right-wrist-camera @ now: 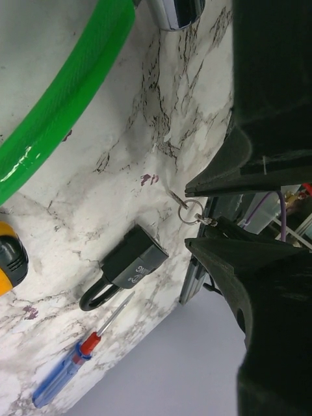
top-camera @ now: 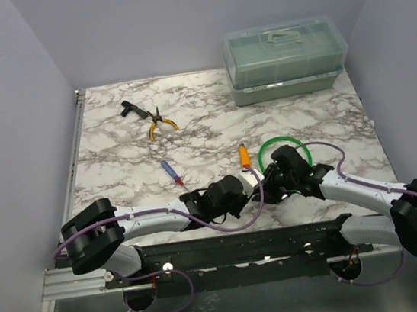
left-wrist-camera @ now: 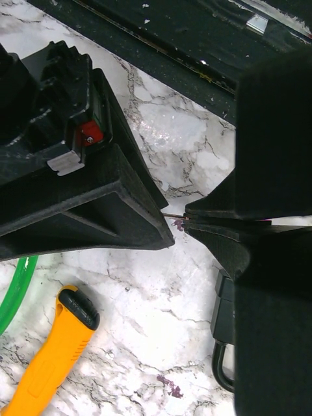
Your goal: Unlock with the key
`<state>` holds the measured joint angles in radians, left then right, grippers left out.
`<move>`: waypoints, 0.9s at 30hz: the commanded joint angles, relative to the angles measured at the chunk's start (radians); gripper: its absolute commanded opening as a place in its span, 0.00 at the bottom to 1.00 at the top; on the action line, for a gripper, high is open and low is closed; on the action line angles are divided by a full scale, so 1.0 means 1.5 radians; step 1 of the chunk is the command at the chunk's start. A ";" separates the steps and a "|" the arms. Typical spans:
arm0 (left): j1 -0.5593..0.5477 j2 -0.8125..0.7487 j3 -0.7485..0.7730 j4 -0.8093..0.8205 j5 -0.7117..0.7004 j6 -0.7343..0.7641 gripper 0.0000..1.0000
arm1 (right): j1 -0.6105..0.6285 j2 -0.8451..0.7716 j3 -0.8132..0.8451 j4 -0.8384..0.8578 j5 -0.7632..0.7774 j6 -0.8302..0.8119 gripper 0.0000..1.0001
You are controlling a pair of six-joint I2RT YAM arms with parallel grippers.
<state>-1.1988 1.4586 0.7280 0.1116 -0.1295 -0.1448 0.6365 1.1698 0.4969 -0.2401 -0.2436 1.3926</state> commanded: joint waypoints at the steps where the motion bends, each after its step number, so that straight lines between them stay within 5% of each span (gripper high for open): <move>1: 0.001 0.002 -0.003 0.020 -0.015 0.007 0.00 | 0.010 0.009 0.008 0.010 0.024 0.011 0.34; 15: 0.002 0.011 -0.004 0.028 -0.015 0.007 0.00 | 0.016 0.029 0.032 0.001 0.037 0.008 0.26; 24: 0.001 0.019 -0.001 0.032 -0.016 0.007 0.00 | 0.020 0.038 0.039 0.000 0.039 0.002 0.01; 27: 0.002 0.021 -0.001 0.032 -0.019 0.008 0.00 | 0.020 0.038 0.042 -0.002 0.040 -0.004 0.00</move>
<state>-1.1988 1.4757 0.7280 0.1341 -0.1429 -0.1444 0.6594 1.2198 0.5259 -0.2337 -0.2066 1.3956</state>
